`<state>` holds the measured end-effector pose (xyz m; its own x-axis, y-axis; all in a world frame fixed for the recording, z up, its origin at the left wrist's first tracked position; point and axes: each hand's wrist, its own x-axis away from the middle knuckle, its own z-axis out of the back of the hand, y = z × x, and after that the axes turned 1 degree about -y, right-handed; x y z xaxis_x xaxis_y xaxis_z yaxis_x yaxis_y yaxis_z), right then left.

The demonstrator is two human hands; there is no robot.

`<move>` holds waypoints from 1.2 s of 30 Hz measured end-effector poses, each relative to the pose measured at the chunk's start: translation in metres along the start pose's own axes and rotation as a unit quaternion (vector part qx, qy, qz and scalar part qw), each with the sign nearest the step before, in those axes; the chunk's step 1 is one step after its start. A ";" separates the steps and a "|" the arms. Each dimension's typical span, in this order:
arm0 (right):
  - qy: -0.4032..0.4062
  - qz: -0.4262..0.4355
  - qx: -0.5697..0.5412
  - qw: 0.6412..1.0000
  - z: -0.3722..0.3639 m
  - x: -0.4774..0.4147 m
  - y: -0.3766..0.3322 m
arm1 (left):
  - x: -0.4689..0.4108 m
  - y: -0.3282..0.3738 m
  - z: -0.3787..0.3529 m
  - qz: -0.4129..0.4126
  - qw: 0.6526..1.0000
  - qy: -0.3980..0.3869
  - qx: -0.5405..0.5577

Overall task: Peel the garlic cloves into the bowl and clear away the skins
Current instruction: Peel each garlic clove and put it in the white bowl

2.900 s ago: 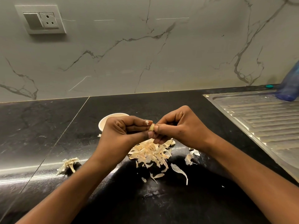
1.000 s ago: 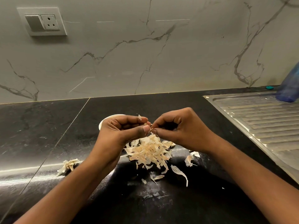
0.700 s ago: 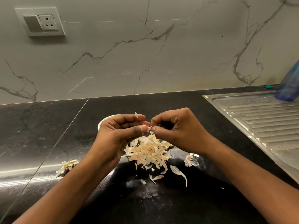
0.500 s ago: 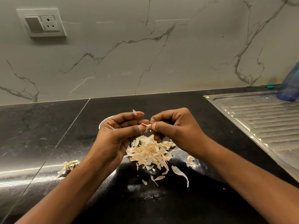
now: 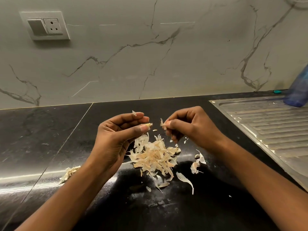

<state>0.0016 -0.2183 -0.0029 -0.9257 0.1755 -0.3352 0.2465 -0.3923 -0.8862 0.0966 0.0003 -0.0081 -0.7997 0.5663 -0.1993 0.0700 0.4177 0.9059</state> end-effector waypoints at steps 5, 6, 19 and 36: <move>-0.049 0.024 0.118 0.991 -0.004 0.002 0.001 | -0.001 -0.003 0.001 -0.018 0.999 -0.003 -0.042; -0.051 0.028 0.119 0.991 -0.005 0.002 0.001 | -0.001 -0.004 0.002 -0.023 0.998 -0.004 -0.053; -0.005 0.045 0.012 0.999 -0.024 0.002 0.006 | 0.004 -0.009 -0.001 -0.109 0.976 -0.008 -0.191; 0.002 0.072 0.034 0.997 -0.017 0.001 0.007 | 0.002 -0.009 0.001 -0.058 0.986 -0.006 -0.155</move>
<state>0.0074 -0.2055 -0.0150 -0.8811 0.1159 -0.4585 0.3564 -0.4745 -0.8049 0.0953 -0.0016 -0.0166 -0.7849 0.5356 -0.3116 -0.2090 0.2447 0.9468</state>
